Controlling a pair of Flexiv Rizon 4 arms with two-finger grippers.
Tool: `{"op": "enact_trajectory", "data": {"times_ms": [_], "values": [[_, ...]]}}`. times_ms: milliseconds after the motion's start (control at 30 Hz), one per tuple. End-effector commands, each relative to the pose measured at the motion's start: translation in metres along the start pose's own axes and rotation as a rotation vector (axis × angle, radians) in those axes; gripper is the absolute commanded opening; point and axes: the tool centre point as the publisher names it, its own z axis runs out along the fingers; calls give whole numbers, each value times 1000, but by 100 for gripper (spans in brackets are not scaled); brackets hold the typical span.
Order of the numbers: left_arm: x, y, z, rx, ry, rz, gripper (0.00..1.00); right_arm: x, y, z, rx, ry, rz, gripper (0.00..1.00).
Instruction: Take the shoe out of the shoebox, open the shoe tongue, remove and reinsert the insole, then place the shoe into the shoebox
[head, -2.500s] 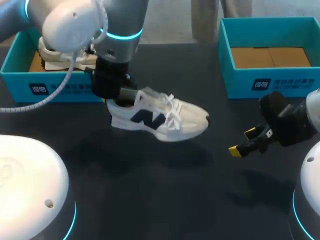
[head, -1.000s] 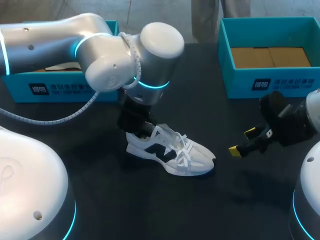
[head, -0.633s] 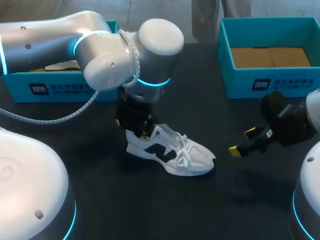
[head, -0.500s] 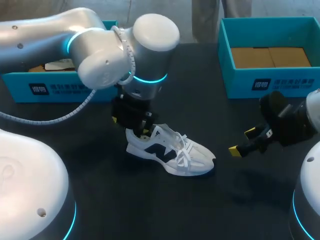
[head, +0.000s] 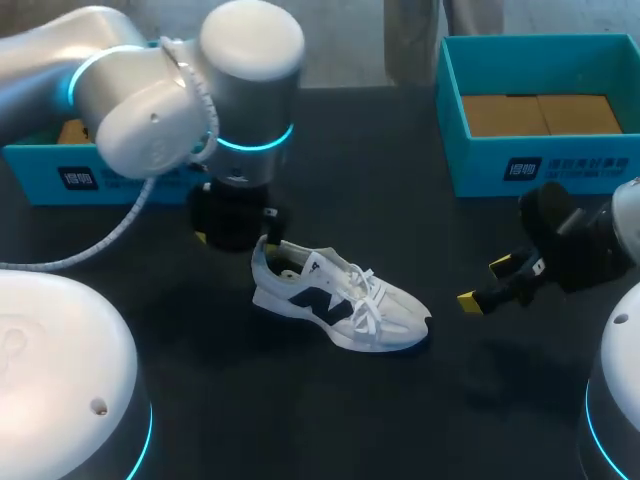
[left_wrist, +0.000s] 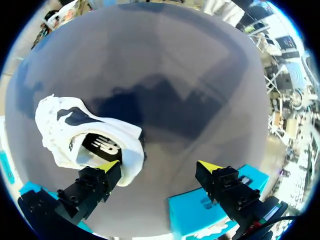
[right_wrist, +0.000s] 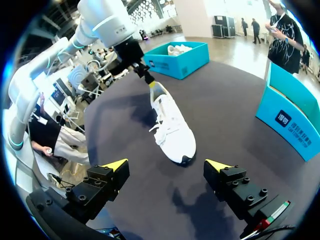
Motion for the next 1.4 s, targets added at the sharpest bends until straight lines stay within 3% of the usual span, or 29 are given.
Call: {"op": "enact_trajectory", "data": {"times_ms": [33,767,1033,1200,1400], "values": [[11,-3,0,-3,-44,0,100,1,-1,0,-2,0,-1,100],[11,-3,0,-3,-44,0,100,1,-1,0,-2,0,-1,100],[-7,-23,-26,50,-163,-1,100,1,-1,0,-2,0,-1,100],[-1,-29,-33,96,-202,-71,100,1,-1,0,-2,0,-1,100],[21,-34,-28,182,-242,-239,100,1,-1,0,-2,0,-1,100]]}}
